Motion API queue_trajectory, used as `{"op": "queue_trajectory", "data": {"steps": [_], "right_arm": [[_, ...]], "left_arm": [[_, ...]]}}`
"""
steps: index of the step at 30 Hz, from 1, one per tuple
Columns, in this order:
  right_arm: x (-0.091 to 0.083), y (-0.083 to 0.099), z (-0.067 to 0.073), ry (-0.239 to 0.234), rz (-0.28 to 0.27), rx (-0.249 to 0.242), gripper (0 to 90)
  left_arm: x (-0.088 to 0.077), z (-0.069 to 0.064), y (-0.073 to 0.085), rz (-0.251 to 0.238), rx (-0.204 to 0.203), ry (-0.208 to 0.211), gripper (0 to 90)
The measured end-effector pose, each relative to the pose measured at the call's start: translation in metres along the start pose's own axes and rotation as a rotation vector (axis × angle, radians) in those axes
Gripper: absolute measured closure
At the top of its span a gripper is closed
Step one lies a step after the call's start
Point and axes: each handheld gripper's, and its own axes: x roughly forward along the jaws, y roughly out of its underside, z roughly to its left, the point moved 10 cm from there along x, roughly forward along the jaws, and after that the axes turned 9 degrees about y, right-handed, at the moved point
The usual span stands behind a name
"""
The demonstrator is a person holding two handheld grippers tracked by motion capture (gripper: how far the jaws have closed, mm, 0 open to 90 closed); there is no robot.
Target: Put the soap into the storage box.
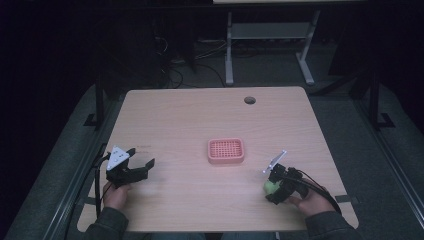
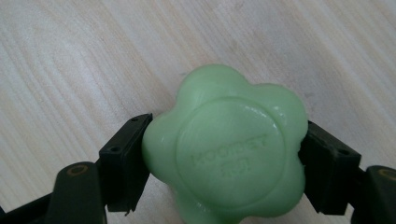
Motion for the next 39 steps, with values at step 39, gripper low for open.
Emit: {"op": "queue_trajectory", "data": {"steps": [39], "right_arm": [[-0.022, -0.052, -0.022, -0.022, -0.054, -0.025, 26.0]], "left_arm": [[-0.001, -0.002, -0.001, -0.001, 0.003, 0.008, 14.2]]}}
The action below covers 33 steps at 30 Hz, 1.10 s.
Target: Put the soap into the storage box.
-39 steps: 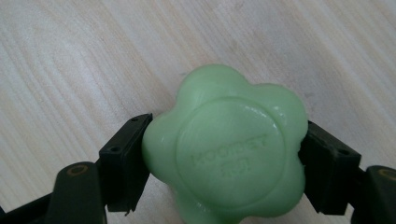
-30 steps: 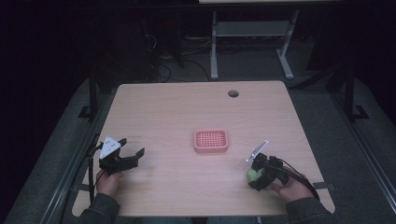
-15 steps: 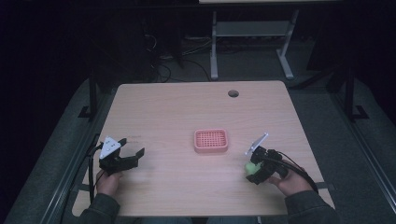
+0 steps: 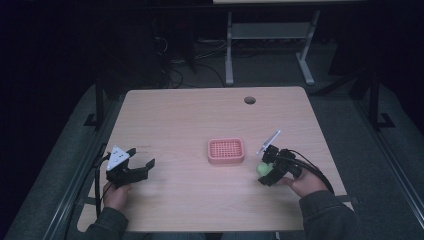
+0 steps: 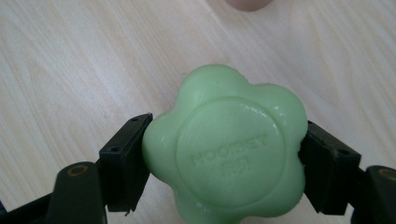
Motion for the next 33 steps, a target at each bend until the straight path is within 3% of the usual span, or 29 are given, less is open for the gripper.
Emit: {"op": "queue_trajectory", "data": {"steps": [19, 33], "right_arm": [[-0.002, -0.021, -0.006, -0.003, -0.016, -0.004, 26.0], [0.0, -0.044, -0.006, -0.007, -0.023, -0.036, 26.0]], "left_arm": [[0.0, 0.0, -0.001, -0.004, -0.001, 0.002, 14.2], [-0.001, 0.0, -0.001, -0.007, -0.004, 0.002, 14.2]]}}
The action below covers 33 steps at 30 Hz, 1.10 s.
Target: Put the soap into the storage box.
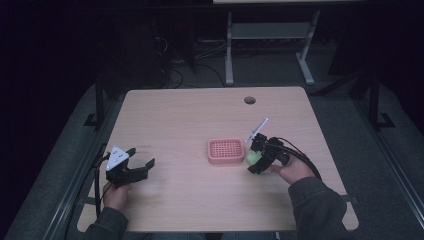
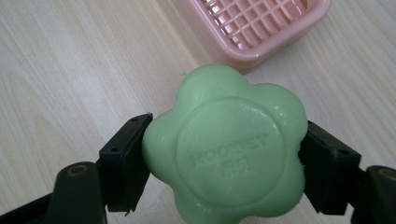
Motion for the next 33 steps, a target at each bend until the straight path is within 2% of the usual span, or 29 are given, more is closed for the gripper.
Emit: {"op": "queue_trajectory", "data": {"steps": [8, 33], "right_arm": [[0.001, -0.01, 0.0, -0.004, -0.001, -0.012, 26.0], [0.009, -0.058, -0.005, -0.02, 0.001, -0.044, 26.0]], "left_arm": [[0.0, 0.0, -0.001, -0.001, 0.001, 0.002, 14.3], [0.002, -0.003, -0.001, 0.0, 0.011, 0.013, 14.3]]}}
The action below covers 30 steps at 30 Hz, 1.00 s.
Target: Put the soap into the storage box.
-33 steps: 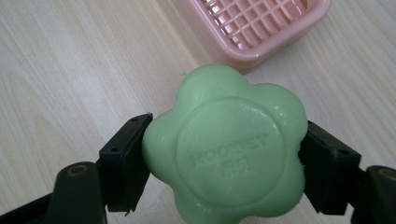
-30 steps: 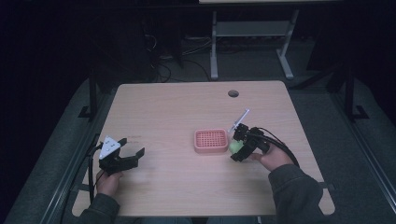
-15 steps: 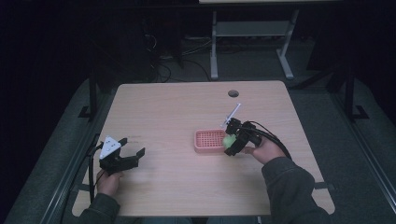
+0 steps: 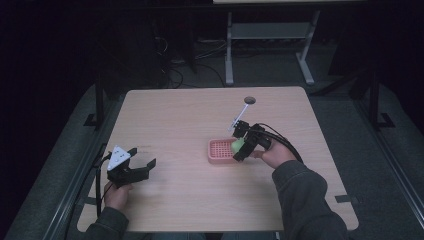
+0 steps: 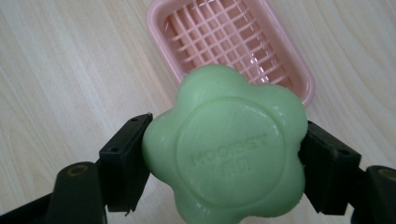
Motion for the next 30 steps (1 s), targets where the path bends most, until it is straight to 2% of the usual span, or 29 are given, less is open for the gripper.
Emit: {"op": "queue_trajectory", "data": {"steps": [10, 18, 24, 27, 30], "right_arm": [[0.001, -0.014, -0.003, 0.0, 0.002, -0.014, 26.0], [0.005, -0.023, -0.003, -0.018, -0.017, -0.003, 26.0], [0.01, -0.026, -0.002, -0.029, -0.007, -0.004, 25.9], [0.012, -0.027, -0.003, -0.022, 0.011, -0.016, 26.0], [0.01, -0.03, -0.005, -0.019, 0.009, -0.008, 26.0]], "left_arm": [[0.0, 0.0, 0.0, -0.001, -0.005, 0.003, 14.2], [0.0, -0.001, 0.0, -0.002, -0.005, 0.006, 14.2], [0.0, -0.001, 0.0, -0.002, -0.005, 0.006, 14.2], [0.0, -0.001, 0.0, 0.0, -0.004, 0.006, 14.2], [0.0, -0.001, 0.0, -0.001, -0.005, 0.006, 14.3]]}}
